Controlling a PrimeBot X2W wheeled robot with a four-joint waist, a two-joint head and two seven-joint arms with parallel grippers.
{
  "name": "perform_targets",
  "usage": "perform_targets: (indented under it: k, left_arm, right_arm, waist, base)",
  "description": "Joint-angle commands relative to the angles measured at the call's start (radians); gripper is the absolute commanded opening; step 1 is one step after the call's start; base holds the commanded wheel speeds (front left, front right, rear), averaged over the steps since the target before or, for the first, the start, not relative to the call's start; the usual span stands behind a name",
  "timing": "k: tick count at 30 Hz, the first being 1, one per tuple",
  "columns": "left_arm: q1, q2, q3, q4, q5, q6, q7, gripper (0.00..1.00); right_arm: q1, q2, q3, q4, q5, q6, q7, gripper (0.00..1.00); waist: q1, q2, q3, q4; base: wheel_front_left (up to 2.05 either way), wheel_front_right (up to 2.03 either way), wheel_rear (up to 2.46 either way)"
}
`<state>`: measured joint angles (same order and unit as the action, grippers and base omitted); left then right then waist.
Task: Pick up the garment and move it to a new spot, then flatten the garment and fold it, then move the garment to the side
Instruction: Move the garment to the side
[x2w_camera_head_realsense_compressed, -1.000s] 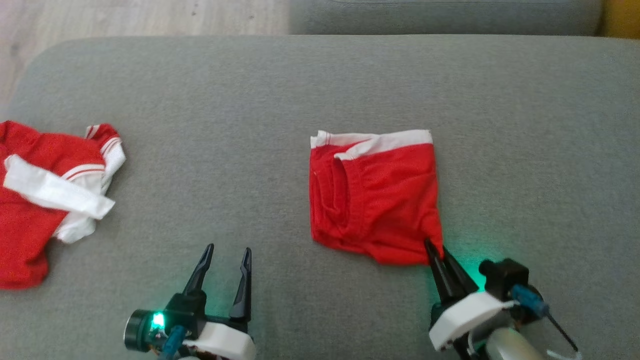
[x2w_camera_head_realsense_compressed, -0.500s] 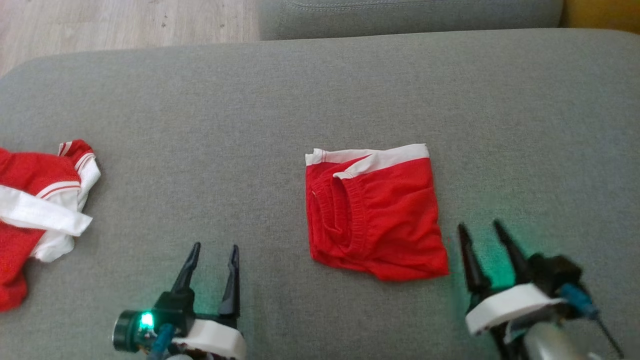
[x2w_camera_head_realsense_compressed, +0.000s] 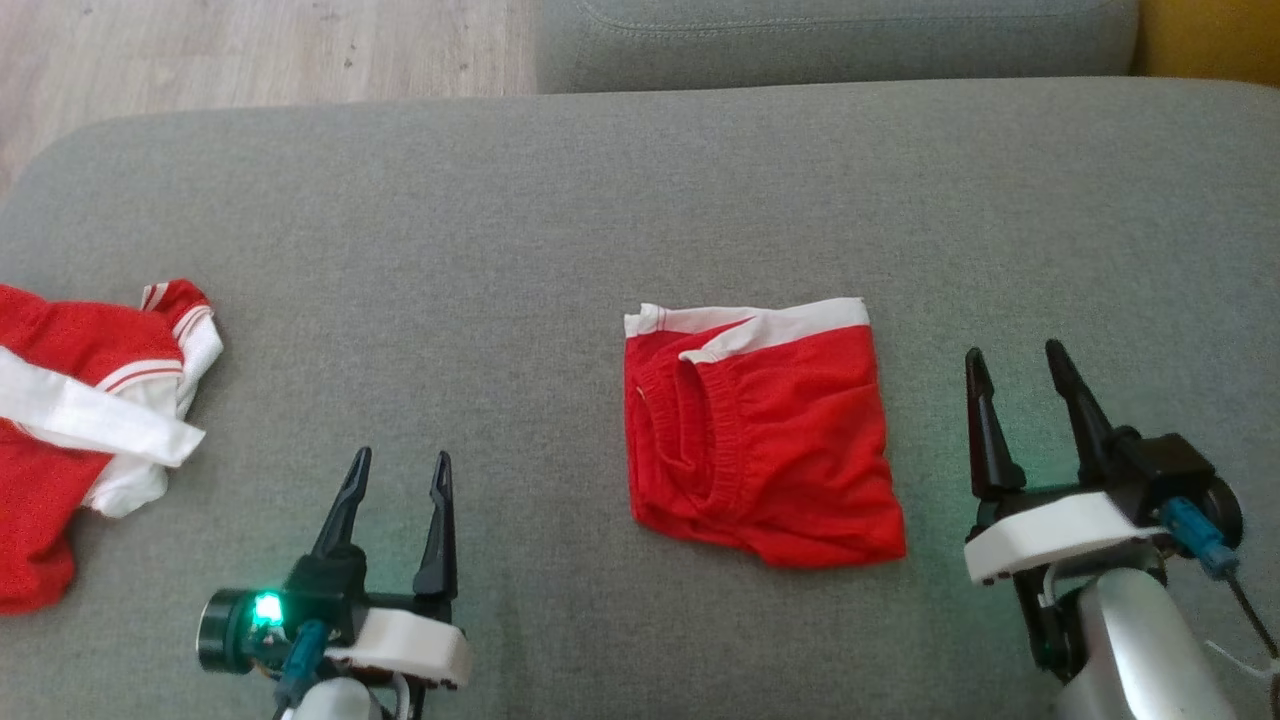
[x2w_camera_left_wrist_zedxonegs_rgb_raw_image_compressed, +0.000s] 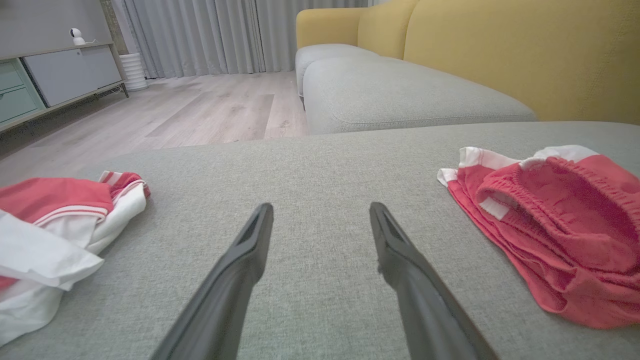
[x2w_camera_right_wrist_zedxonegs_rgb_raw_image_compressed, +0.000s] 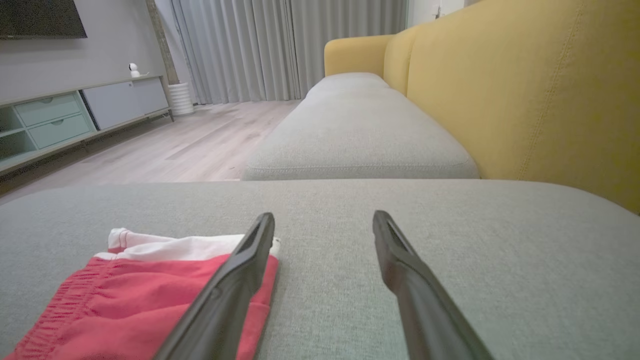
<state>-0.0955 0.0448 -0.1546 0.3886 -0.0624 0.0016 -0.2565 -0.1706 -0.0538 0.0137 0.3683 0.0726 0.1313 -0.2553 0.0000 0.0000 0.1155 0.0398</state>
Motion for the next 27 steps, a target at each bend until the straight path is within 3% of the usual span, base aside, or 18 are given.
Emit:
perform_targets:
  k: [1,9,22,24,27]
  left_arm:
    - [-0.01,0.006,0.042,-0.03,-0.002,0.012,-0.005,1.0]
    - [0.005,0.006,0.03,-0.033,-0.013,0.02,-0.005,1.0]
    - [-0.019,0.005,-0.025,0.01,-0.017,0.002,-0.005,1.0]
    - [-0.016,0.005,-0.021,0.015,-0.024,0.002,-0.005,1.0]
    - [-0.012,0.005,-0.023,0.017,-0.03,0.003,-0.005,1.0]
  right_arm:
    - [-0.016,0.003,0.024,-0.015,0.004,-0.001,-0.006,1.0]
    - [-0.029,0.003,0.083,0.073,0.025,-0.001,-0.006,1.0]
    - [-0.195,0.003,0.166,0.493,0.017,-0.001,-0.004,0.99]
    - [-0.209,0.003,0.171,0.548,0.024,-0.001,0.0,0.0]
    - [-0.232,0.003,0.165,0.594,0.023,-0.001,-0.003,0.0]
  waist:
    - [0.0,0.0,-0.004,0.001]
    - [0.0,0.0,0.001,0.007]
    - [0.0,0.0,0.058,0.1]
    - [0.0,0.0,0.06,0.106]
    - [0.0,0.0,0.061,0.097]
  base:
    - [0.0,0.0,0.0]
    - [0.0,0.0,0.0]
    - [0.0,0.0,0.0]
    - [0.0,0.0,0.0]
    - [0.0,0.0,0.0]
